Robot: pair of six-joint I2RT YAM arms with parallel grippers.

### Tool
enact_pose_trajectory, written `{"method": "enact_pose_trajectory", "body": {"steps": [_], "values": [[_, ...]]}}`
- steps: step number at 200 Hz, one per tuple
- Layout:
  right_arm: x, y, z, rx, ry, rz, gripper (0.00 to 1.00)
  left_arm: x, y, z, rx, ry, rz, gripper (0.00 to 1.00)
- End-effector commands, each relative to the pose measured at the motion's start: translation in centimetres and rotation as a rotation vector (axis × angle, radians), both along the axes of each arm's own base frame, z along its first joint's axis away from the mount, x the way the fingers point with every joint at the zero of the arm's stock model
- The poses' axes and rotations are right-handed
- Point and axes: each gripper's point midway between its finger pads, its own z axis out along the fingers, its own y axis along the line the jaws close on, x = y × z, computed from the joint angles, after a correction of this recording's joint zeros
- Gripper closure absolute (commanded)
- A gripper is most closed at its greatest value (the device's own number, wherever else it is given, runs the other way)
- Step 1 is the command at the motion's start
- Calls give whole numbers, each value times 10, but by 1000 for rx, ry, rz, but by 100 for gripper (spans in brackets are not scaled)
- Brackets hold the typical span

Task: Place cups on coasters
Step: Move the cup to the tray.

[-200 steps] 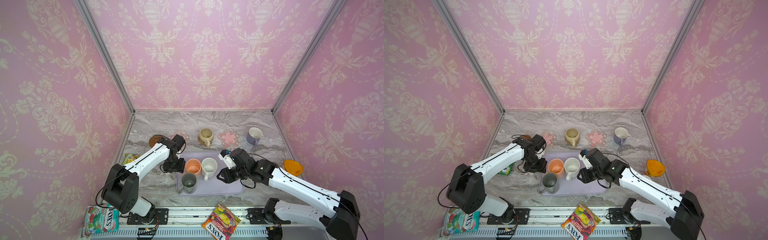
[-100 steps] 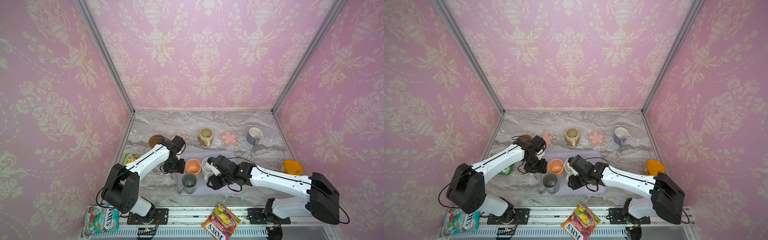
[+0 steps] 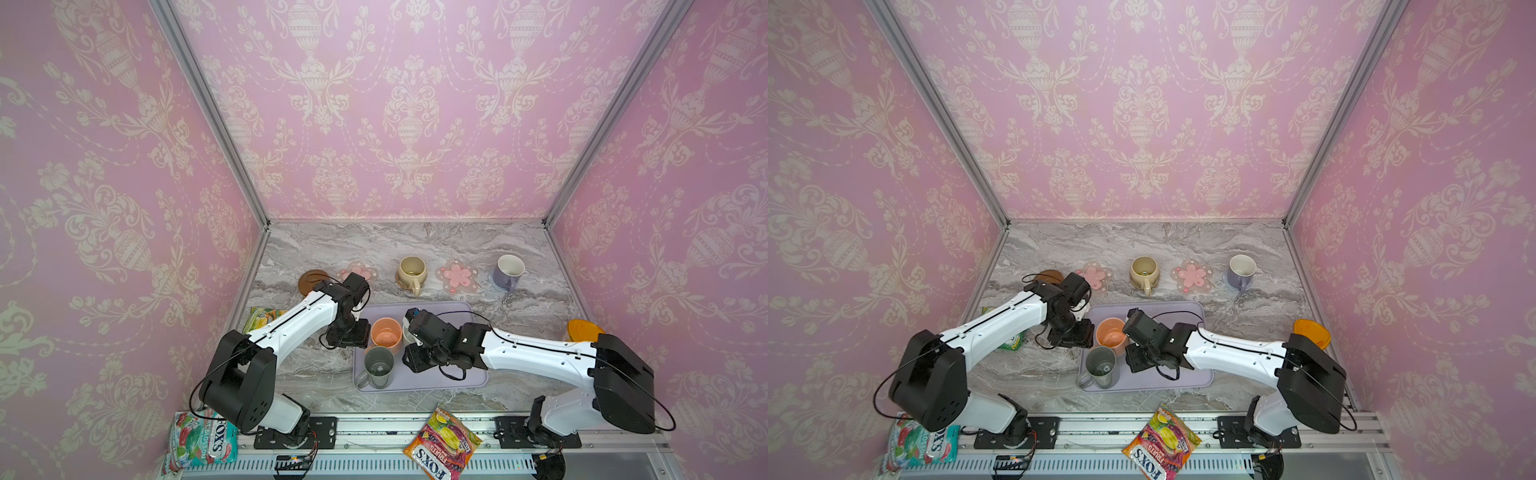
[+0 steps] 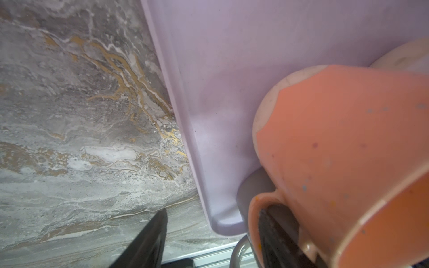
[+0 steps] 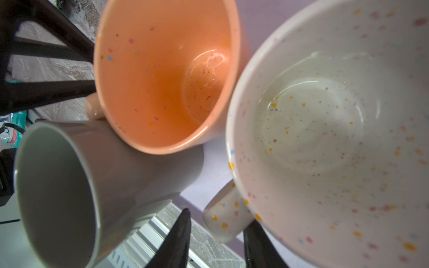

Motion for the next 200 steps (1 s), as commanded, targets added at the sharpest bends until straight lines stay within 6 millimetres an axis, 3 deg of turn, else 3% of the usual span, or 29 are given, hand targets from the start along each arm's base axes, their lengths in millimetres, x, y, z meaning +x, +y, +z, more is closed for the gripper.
{"method": "enact_pose_trajectory", "body": {"steps": [1, 90, 200], "values": [[13, -8, 5, -52, -47, -83, 62, -1, -6, 1, -31, -10, -25, 35], [25, -38, -6, -204, -90, -183, 67, 7, -18, -4, -92, -36, -13, 35], [23, -81, -1, -277, -130, -274, 70, 26, -61, -14, -187, -31, -63, 35]]}}
